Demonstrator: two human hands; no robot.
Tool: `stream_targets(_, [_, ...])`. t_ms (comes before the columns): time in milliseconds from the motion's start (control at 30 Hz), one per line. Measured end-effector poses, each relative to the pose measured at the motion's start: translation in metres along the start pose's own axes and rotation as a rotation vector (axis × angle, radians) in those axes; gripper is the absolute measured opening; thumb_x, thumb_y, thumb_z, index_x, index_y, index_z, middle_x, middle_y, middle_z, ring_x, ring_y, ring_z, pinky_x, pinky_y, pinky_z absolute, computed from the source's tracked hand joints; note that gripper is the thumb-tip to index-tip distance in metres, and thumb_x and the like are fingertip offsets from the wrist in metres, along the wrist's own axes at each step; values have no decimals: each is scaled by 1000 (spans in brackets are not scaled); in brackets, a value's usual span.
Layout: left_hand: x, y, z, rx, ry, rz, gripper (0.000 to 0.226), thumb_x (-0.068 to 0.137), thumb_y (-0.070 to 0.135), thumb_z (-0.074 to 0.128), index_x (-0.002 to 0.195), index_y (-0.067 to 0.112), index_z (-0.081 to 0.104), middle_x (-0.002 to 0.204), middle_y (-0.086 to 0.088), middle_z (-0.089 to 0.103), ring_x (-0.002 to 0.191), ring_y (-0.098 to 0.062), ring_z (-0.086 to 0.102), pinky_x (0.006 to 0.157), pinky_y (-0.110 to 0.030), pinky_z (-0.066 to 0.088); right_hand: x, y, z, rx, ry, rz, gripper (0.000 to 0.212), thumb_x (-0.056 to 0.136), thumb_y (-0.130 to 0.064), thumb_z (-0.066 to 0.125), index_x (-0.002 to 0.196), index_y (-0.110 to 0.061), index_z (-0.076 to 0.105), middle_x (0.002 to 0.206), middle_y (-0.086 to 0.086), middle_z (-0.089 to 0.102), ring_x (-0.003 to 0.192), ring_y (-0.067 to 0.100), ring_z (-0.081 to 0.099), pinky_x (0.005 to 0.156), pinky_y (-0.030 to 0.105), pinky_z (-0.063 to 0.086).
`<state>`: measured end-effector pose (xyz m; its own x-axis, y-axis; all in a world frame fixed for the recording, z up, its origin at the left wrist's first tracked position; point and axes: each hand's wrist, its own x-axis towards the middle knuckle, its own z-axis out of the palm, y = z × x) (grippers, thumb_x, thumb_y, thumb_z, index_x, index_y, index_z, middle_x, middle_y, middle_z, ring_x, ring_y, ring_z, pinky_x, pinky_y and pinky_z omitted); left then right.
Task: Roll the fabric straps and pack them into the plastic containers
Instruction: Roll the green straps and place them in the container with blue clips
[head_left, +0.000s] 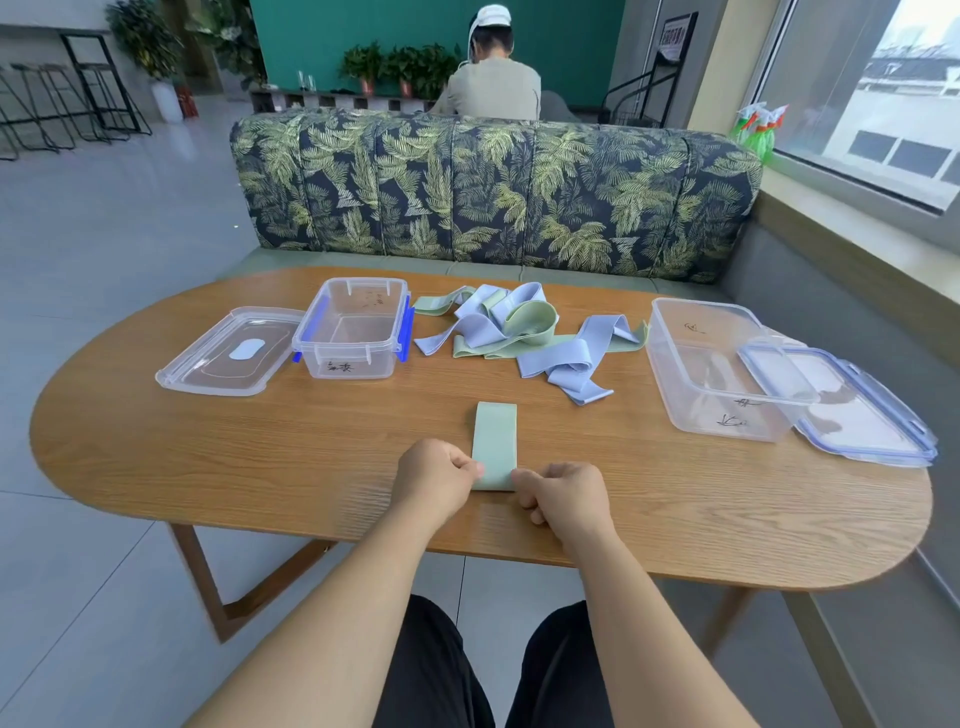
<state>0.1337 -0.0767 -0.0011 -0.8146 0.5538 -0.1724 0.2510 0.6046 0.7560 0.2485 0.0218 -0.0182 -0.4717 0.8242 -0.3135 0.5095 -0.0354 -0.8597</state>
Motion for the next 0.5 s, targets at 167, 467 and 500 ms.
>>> stream_targets(167, [-1,-3,3,-40,65,-18,14,84,33,70,78,21,73,74,3,71,76,-18,68,74,-32,56,2,-3,5,-62,59,6,25,75,-41,69,61,-21,66,68,-3,72,65,17,62,78,40,56])
stream_targets(467, [-8,-9,8,-51,101,43,17,89,20,64,75,16,73,81,6,72,78,-16,65,71,-26,50,11,-13,3,-141,51,6,29,77,-44,68,66,-17,68,74,1,73,69,21,64,80,41,57])
stream_targets(500, [-6,-8,8,-35,97,37,20,89,22,63,71,16,71,76,7,70,76,-17,65,69,-26,49,12,-13,3,-149,53,6,30,78,-44,68,66,-16,68,74,1,73,69,21,63,79,41,57])
